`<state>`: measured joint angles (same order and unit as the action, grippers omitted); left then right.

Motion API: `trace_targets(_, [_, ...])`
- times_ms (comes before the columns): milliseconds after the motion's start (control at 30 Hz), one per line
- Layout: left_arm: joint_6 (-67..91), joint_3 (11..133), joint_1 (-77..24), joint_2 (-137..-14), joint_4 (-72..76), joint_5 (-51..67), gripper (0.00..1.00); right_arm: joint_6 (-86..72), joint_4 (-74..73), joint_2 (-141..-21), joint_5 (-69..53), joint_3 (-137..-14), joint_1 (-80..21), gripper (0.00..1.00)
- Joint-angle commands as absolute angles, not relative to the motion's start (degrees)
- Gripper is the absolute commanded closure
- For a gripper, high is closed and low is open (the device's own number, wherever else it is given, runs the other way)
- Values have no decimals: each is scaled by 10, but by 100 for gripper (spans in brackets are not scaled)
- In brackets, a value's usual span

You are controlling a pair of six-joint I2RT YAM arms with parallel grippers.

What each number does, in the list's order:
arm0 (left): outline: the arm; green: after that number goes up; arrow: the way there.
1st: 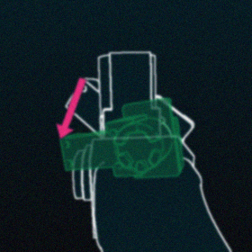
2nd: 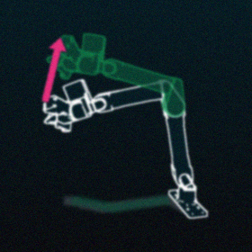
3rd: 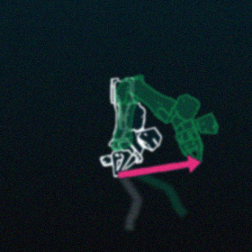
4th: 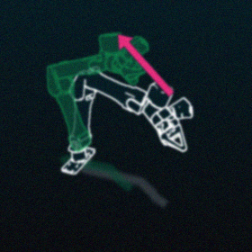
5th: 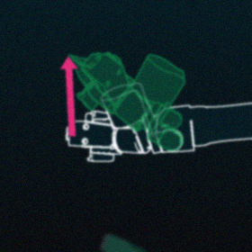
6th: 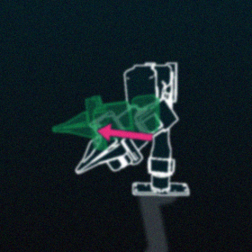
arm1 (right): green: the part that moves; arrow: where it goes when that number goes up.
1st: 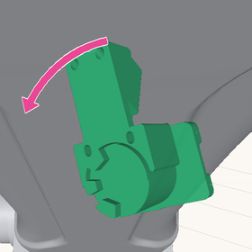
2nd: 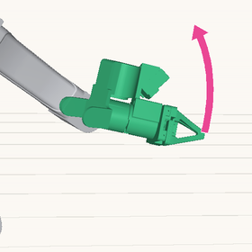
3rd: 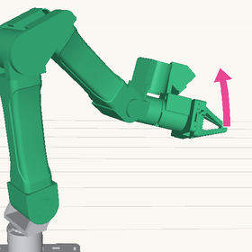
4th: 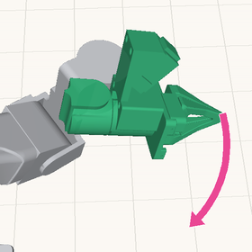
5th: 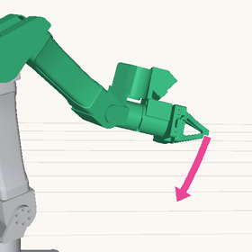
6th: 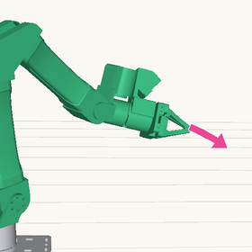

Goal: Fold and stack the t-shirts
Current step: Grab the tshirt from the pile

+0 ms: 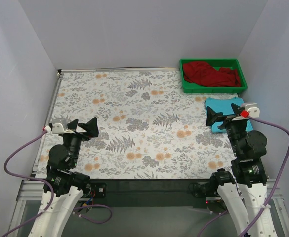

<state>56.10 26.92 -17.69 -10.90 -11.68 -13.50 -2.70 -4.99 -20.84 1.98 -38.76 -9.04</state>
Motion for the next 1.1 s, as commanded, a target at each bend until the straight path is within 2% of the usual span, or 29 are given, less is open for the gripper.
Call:
trace_targets(0, [583, 260, -172, -111, -95, -136, 2, -54, -41, -275, 33, -392, -93, 2])
trace_targets(267, [553, 244, -178, -105, -90, -153, 2, -75, -38, -532, 30, -491, -92, 2])
trace_targets(533, [546, 241, -180, -119, -88, -146, 2, -87, -63, -875, 48, -729, -69, 2])
trace_targets(800, [543, 242, -180, -153, -90, -136, 2, -148, -73, -1152, -22, -941, -5, 2])
trace_targets(967, [541, 243, -180, -180, -89, -131, 2, -138, -68, -1270, -3, -1055, -5, 7])
trace_targets(1000, [540, 243, -180, -191, -91, -131, 2, -132, -63, -1282, 18, -1066, -6, 12])
trace_targets(1067, [540, 245, -180, -201, -93, -131, 2, -127, -52, -1316, 33, -1085, -5, 16])
